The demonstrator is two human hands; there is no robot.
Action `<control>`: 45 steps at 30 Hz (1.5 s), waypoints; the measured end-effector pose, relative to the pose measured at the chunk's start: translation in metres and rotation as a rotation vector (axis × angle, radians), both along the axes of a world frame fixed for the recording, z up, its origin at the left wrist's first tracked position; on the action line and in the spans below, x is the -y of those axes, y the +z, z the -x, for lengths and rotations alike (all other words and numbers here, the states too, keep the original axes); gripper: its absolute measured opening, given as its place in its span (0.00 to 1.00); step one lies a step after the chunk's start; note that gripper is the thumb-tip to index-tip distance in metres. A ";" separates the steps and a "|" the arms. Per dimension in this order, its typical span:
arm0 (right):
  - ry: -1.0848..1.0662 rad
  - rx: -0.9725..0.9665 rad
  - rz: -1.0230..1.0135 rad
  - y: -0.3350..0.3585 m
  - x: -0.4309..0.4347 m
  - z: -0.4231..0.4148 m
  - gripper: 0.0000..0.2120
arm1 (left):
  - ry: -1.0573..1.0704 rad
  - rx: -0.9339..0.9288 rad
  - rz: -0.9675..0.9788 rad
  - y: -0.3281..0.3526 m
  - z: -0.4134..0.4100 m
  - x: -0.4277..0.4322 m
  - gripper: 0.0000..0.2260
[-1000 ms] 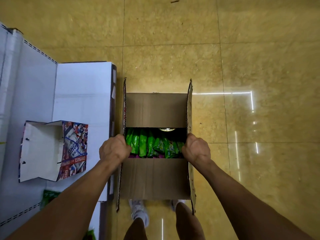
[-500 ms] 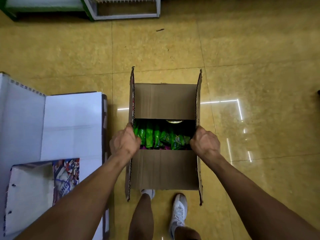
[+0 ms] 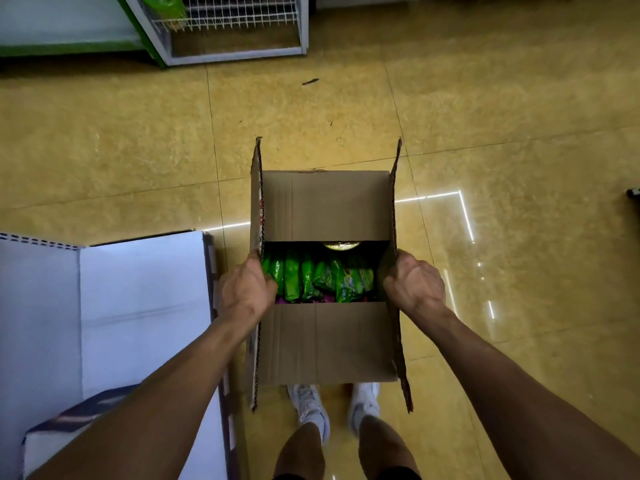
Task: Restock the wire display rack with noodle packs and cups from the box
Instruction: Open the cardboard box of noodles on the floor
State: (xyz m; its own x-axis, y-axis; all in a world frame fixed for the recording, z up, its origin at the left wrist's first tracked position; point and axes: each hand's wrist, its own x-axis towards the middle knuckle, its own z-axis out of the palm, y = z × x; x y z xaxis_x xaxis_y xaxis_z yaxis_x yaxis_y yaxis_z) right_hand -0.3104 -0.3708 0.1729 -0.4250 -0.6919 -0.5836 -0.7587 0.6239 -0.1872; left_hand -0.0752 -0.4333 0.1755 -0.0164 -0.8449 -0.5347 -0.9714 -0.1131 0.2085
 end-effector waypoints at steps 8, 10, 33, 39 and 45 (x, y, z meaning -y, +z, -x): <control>0.062 0.046 -0.002 0.001 0.096 0.017 0.13 | 0.069 0.065 -0.021 0.005 0.012 0.083 0.15; 0.089 0.066 0.001 0.004 0.121 0.026 0.15 | 0.094 0.062 -0.027 0.007 0.021 0.103 0.15; 0.013 -0.033 0.037 0.009 0.360 0.115 0.06 | 0.075 -0.052 0.036 -0.011 0.100 0.361 0.07; -0.038 -0.038 -0.018 0.016 0.412 0.107 0.10 | 0.015 -0.122 0.042 -0.016 0.093 0.430 0.10; -0.133 -0.030 -0.018 0.012 0.449 0.106 0.07 | -0.025 -0.129 0.060 -0.013 0.098 0.483 0.16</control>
State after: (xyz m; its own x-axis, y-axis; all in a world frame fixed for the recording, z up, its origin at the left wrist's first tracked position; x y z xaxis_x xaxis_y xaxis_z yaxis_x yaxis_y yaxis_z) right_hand -0.4161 -0.8193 0.1848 -0.5302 -0.6175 -0.5810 -0.6739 0.7228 -0.1532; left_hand -0.1729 -0.9165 0.1620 -0.1033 -0.8738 -0.4751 -0.9385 -0.0725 0.3375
